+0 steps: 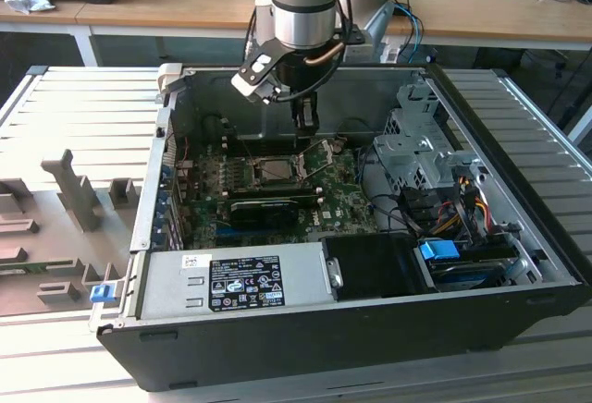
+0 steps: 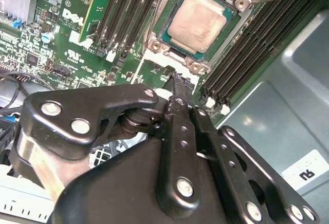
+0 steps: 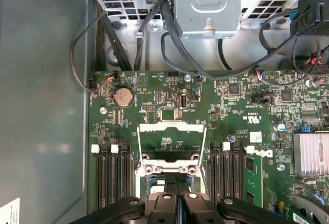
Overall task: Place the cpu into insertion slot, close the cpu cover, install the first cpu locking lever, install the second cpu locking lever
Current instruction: 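Close the cpu cover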
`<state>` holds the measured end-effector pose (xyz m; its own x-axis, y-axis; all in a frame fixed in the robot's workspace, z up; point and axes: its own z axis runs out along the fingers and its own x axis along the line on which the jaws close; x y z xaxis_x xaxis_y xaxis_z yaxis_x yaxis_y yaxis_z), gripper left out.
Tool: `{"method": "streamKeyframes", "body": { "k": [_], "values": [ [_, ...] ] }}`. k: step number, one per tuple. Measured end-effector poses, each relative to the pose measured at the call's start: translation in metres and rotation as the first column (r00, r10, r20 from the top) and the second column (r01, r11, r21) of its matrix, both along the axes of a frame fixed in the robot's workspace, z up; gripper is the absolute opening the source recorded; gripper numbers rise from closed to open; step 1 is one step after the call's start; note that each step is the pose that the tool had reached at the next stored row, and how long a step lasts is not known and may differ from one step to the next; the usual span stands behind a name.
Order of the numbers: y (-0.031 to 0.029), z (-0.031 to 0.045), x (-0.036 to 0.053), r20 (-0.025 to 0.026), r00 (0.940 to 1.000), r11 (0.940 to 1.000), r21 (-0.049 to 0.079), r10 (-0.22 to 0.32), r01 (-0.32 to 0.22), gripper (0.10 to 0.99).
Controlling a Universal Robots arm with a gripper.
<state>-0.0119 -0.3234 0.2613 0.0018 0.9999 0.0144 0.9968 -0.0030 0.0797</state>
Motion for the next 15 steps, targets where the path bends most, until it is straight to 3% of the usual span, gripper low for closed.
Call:
{"method": "streamKeyframes", "body": {
  "k": [15],
  "values": [
    [0.0000,-0.0034,0.0219,0.0001,1.0000,1.0000,-0.001,0.000,0.000,0.106]
  ]
}}
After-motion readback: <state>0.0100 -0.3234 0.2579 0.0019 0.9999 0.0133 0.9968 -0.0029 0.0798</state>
